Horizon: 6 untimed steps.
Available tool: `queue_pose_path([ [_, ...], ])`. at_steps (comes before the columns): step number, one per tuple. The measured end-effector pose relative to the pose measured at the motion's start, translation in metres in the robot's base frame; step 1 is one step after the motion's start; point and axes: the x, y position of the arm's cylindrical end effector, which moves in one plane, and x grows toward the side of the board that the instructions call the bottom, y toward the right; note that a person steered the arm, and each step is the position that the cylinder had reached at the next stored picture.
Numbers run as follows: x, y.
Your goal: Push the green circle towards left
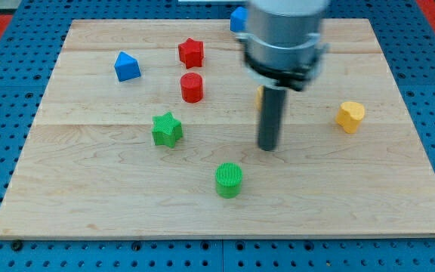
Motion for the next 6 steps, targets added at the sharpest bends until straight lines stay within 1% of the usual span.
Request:
queue_pose_path([
  [1, 0.043, -0.012],
  [2, 0.051, -0.032],
  [3, 0.056, -0.053],
  [4, 0.056, -0.094],
  [5, 0.05, -0.118],
  [6, 0.039, -0.122],
])
